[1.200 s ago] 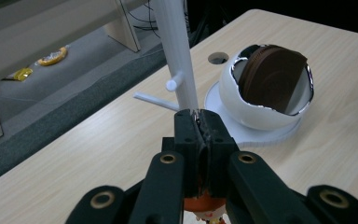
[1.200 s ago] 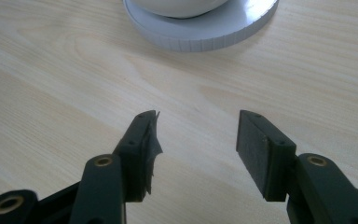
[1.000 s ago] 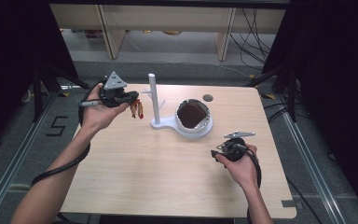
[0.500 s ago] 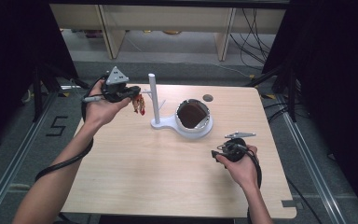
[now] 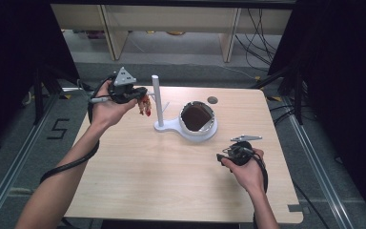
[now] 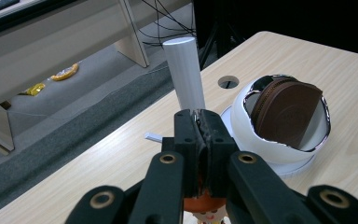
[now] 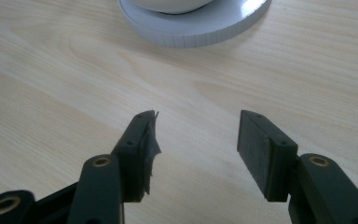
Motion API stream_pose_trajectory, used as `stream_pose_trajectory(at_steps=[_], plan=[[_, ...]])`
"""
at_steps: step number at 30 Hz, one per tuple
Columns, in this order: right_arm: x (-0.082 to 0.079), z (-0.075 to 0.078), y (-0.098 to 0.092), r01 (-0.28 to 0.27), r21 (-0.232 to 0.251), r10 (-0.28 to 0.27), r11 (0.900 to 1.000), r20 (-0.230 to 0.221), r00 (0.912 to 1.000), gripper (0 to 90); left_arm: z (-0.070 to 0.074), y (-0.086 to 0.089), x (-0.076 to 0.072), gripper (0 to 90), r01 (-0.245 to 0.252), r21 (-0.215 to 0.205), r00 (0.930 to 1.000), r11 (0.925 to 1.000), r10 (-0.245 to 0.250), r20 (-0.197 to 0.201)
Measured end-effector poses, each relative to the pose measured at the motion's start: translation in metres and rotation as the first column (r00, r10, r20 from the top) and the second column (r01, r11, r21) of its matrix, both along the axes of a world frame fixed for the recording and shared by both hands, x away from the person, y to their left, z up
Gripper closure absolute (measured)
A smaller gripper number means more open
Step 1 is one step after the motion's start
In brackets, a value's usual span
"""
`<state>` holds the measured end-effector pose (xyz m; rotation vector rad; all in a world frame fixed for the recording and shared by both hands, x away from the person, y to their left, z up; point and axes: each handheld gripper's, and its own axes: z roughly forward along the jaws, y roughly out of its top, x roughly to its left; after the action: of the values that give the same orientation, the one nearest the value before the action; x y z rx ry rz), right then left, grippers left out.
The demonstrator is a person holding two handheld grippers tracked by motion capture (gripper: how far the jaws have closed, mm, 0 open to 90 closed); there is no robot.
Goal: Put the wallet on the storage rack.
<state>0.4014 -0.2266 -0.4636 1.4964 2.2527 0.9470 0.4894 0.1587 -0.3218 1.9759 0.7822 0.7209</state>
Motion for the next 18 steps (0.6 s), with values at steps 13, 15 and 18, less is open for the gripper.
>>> stream_pose_trajectory(at_steps=[13, 15, 18], plan=[[-0.002, 0.0011, 0.0011, 0.013, 0.011, -0.013, 1.0, -0.017, 0.9998, 47.7, -0.0079, -0.0067, -0.0012, 85.9, 0.008, 0.032, 1.0, 0.9995, -0.008, -0.002], [-0.0004, 0.0002, -0.0013, 0.007, -0.021, -0.007, 1.0, -0.01, 0.9999, 47.6, -0.0092, -0.0075, -0.0012, 85.8, 0.013, 0.028, 0.9999, 0.9995, -0.013, -0.002], [-0.0003, 0.0004, -0.0015, 0.004, -0.022, -0.004, 1.0, -0.011, 0.9999, 47.6, -0.0102, -0.0081, -0.0015, 85.8, 0.022, 0.053, 0.9998, 0.9983, -0.022, -0.005]])
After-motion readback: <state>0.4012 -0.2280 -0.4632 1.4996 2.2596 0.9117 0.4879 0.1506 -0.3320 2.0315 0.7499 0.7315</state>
